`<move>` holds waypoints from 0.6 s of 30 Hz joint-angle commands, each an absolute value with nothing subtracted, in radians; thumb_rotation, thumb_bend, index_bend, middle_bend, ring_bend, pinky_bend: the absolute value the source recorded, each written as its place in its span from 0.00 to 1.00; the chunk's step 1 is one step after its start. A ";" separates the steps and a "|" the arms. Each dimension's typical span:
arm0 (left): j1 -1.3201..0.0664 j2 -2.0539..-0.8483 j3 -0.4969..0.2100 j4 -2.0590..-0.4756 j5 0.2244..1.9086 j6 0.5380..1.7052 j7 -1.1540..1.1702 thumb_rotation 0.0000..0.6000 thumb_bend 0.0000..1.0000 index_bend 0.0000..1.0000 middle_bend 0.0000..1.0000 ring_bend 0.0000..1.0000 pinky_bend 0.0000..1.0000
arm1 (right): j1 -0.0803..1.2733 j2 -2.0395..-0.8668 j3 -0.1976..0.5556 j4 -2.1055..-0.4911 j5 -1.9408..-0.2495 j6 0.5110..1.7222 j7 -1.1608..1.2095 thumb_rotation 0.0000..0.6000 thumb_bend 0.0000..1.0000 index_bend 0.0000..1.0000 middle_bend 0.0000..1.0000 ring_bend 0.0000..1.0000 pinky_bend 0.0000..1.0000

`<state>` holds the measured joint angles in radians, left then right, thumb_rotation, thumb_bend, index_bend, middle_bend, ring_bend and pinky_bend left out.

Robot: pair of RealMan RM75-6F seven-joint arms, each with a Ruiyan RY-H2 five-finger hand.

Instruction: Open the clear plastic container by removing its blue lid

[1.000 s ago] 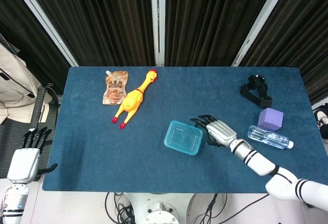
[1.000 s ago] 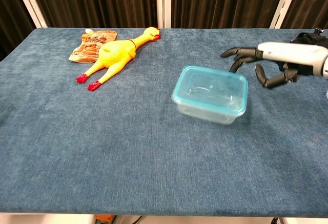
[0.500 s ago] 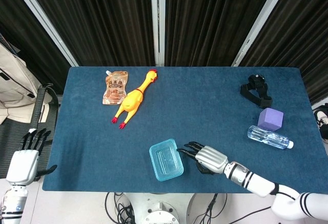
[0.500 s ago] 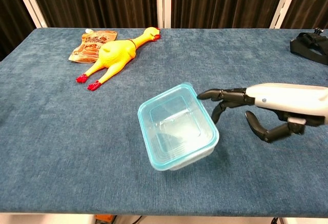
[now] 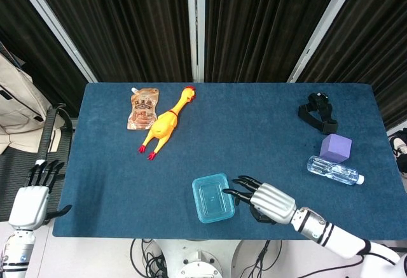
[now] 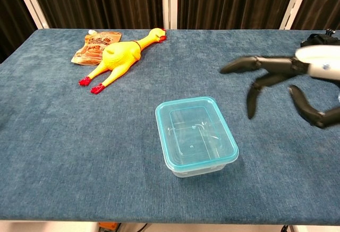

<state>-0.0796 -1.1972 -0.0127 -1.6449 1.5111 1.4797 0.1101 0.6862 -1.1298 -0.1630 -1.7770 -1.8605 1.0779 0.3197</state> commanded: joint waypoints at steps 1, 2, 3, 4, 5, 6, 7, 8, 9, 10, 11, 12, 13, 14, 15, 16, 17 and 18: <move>-0.081 -1.199 -0.011 -1.647 1.517 1.480 0.113 1.00 0.00 0.10 0.05 0.00 0.00 | 0.765 -1.238 -0.078 -1.753 -1.802 0.948 0.259 1.00 0.86 0.02 0.33 0.00 0.00; -0.081 -1.200 -0.010 -1.646 1.518 1.478 0.115 1.00 0.00 0.10 0.05 0.00 0.00 | 0.785 -1.269 -0.056 -1.745 -1.778 0.912 0.245 1.00 0.85 0.02 0.32 0.00 0.00; -0.081 -1.201 -0.007 -1.646 1.518 1.476 0.116 1.00 0.00 0.10 0.05 0.00 0.00 | 0.813 -1.312 -0.029 -1.731 -1.748 0.868 0.235 1.00 0.85 0.03 0.31 0.00 0.00; -0.080 -1.201 -0.006 -1.646 1.517 1.475 0.116 1.00 0.00 0.10 0.05 0.00 0.00 | 0.833 -1.343 -0.011 -1.716 -1.728 0.837 0.228 1.00 0.85 0.03 0.31 0.00 0.00; -0.079 -1.202 -0.005 -1.645 1.516 1.475 0.114 1.00 0.00 0.10 0.05 0.00 0.00 | 0.852 -1.373 0.006 -1.699 -1.711 0.809 0.217 1.00 0.85 0.03 0.31 0.00 0.00; -0.078 -1.202 -0.004 -1.643 1.516 1.476 0.111 1.00 0.00 0.10 0.05 0.00 0.00 | 0.876 -1.411 0.026 -1.672 -1.691 0.777 0.200 1.00 0.85 0.03 0.31 0.00 0.00; -0.076 -1.203 -0.004 -1.641 1.515 1.478 0.109 1.00 0.00 0.10 0.05 0.00 0.00 | 0.891 -1.438 0.041 -1.652 -1.675 0.758 0.185 1.00 0.86 0.03 0.31 0.00 0.00; -0.075 -1.203 -0.004 -1.639 1.515 1.480 0.106 1.00 0.00 0.10 0.05 0.00 0.00 | 0.903 -1.464 0.054 -1.630 -1.660 0.743 0.169 1.00 0.86 0.03 0.31 0.00 0.00; -0.073 -1.203 -0.004 -1.637 1.515 1.483 0.101 1.00 0.00 0.10 0.05 0.00 0.00 | 0.916 -1.497 0.070 -1.601 -1.641 0.730 0.149 1.00 0.87 0.03 0.30 0.00 0.00; -0.072 -1.203 -0.004 -1.634 1.515 1.484 0.098 1.00 0.00 0.10 0.05 0.00 0.00 | 0.924 -1.520 0.081 -1.579 -1.628 0.725 0.138 1.00 0.87 0.03 0.30 0.00 0.00; -0.072 -1.203 -0.004 -1.631 1.515 1.484 0.095 1.00 0.00 0.10 0.05 0.00 0.00 | 0.929 -1.541 0.090 -1.560 -1.615 0.722 0.132 1.00 0.88 0.03 0.30 0.00 0.00; -0.072 -1.203 -0.004 -1.628 1.515 1.483 0.091 1.00 0.00 0.10 0.05 0.00 0.00 | 0.936 -1.564 0.099 -1.537 -1.598 0.717 0.131 1.00 0.88 0.03 0.30 0.00 0.00; -0.072 -1.203 -0.004 -1.625 1.515 1.481 0.088 1.00 0.00 0.10 0.05 0.00 0.00 | 0.941 -1.577 0.103 -1.523 -1.586 0.711 0.132 1.00 0.89 0.03 0.30 0.00 0.00; -0.073 -1.203 -0.004 -1.623 1.515 1.479 0.085 1.00 0.00 0.10 0.05 0.00 0.00 | 0.946 -1.586 0.105 -1.510 -1.576 0.704 0.132 1.00 0.89 0.04 0.30 0.00 0.00; -0.074 -1.203 -0.004 -1.620 1.516 1.478 0.081 1.00 0.00 0.10 0.05 0.00 0.00 | 0.950 -1.592 0.103 -1.498 -1.566 0.694 0.128 1.00 0.89 0.04 0.30 0.00 0.00; -0.075 -1.204 -0.004 -1.618 1.517 1.477 0.078 1.00 0.00 0.10 0.05 0.00 0.00 | 0.950 -1.592 0.099 -1.492 -1.559 0.690 0.123 1.00 0.89 0.04 0.30 0.00 0.00; -0.075 -1.204 -0.005 -1.616 1.517 1.477 0.075 1.00 0.00 0.10 0.05 0.00 0.00 | 0.948 -1.589 0.094 -1.489 -1.553 0.688 0.116 1.00 0.90 0.04 0.31 0.00 0.00; -0.076 -1.205 -0.006 -1.613 1.517 1.477 0.072 1.00 0.00 0.10 0.05 0.00 0.00 | 0.940 -1.581 0.088 -1.488 -1.544 0.694 0.104 1.00 0.90 0.04 0.31 0.00 0.00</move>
